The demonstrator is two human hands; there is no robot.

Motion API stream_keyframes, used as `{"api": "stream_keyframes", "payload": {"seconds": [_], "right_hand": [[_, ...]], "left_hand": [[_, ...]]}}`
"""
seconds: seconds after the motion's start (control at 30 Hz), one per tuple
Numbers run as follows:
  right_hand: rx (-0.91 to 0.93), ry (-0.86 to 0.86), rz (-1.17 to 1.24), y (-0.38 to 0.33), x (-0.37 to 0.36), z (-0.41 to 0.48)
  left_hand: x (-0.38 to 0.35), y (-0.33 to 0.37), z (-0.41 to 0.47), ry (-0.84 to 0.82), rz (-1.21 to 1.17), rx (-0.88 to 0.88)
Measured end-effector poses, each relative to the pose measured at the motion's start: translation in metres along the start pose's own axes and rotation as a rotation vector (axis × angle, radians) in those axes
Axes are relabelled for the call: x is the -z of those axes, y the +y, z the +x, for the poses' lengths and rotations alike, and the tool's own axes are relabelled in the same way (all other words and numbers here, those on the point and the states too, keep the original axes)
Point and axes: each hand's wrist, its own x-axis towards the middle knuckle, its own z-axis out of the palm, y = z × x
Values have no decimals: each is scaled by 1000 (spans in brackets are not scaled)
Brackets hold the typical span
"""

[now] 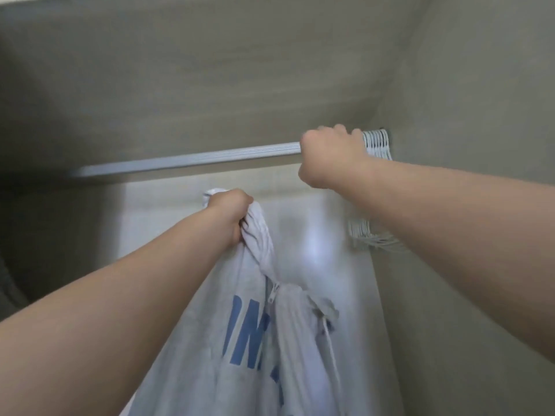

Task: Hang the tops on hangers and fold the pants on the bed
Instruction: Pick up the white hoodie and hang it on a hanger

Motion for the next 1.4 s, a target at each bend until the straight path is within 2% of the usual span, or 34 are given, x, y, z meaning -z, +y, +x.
{"api": "stream_keyframes", "payload": {"seconds": [0.1, 0.23, 0.43, 0.83, 0.9, 1.0, 1.13, 1.27, 1.33, 1.4], "right_hand": [[-52, -91, -406, 25, 6, 1], [-80, -122, -553, 50, 9, 0], [-97, -188, -476, 67, 5, 1], [-100, 37, -201, 81, -4, 11], [-111, 67, -118, 78, -2, 12], [-173, 82, 146, 64, -7, 6], [-326, 29, 576, 44, -25, -8], [-461, 101, 1107, 13, -48, -45], [-550, 45, 1325, -3, -65, -66], [-612, -87, 1445, -16, -79, -80]], "left_hand": [[0, -12, 6, -37, -5, 5], [11, -14, 12, 0, 13, -25], [28, -13, 13, 50, -7, -56], [43, -13, 4, 101, 24, -36], [45, -17, 5, 131, 21, -55], [48, -22, 2, 151, 11, -58], [55, -25, 1, 169, 17, -45], [64, -29, -4, 186, 2, -45], [68, -33, -8, 190, 6, -27], [71, -36, -14, 190, 10, 13]]}}
